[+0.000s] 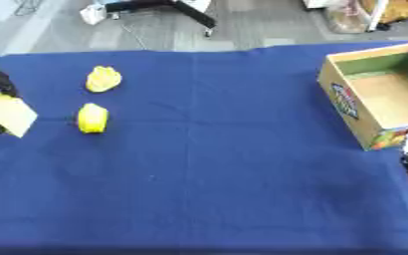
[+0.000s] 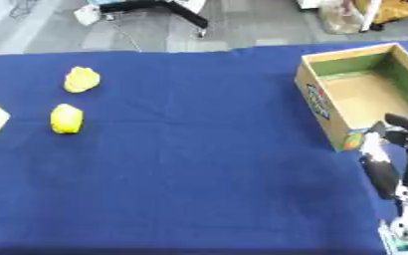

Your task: Pick up the objects with one hand, pass them to the other hand, and then place them into the box on the other side of the table.

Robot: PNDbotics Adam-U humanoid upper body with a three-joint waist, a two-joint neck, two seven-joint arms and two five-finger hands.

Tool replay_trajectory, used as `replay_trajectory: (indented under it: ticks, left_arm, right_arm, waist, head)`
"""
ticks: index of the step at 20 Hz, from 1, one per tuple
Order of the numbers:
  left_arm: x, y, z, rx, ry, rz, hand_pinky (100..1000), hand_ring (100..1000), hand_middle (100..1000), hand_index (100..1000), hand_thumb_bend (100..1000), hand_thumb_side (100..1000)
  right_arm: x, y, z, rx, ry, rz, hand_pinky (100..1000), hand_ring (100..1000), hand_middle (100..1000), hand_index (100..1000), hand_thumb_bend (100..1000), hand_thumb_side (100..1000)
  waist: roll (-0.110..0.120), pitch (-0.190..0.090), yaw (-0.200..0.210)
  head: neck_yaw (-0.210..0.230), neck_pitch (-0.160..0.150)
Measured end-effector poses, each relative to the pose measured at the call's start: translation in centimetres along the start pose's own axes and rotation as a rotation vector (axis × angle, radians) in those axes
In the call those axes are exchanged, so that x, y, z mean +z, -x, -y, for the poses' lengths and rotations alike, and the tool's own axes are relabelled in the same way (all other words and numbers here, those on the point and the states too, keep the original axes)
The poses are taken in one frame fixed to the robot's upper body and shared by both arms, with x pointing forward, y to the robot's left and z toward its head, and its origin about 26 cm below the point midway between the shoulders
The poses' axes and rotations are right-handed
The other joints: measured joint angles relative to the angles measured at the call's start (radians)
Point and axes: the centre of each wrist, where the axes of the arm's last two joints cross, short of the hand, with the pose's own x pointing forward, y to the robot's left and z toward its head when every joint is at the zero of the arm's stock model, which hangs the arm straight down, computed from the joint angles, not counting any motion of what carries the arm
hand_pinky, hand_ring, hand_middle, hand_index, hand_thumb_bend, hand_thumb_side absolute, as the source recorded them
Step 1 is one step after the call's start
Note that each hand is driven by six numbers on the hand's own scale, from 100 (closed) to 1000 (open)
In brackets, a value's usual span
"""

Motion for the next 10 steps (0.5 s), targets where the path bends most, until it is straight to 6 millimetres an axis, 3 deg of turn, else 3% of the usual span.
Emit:
replay_trajectory:
  ticks: [6,10]
  left_arm:
    - [2.2,-2.3,-6.1,0.073,-0.323,0.046,826,694,557,651,369,100]
    - [2.6,-5.2,-8.0,0.25,-0.533,0.144,763,657,534,623,359,100]
  right_arm:
    - [-0.8,-0.5,-0.4,-0.01,-0.006,0.024,710,614,672,726,100,446]
    - [-1.9,-1.8,-1.2,-0.031,-0.053,0.081,712,615,673,732,100,441]
  waist:
    - [0.0,0.0,0.008]
    - [-0.001,0.0,0.016]
  head:
    - [-0.003,0.0]
    - [-0.009,0.0]
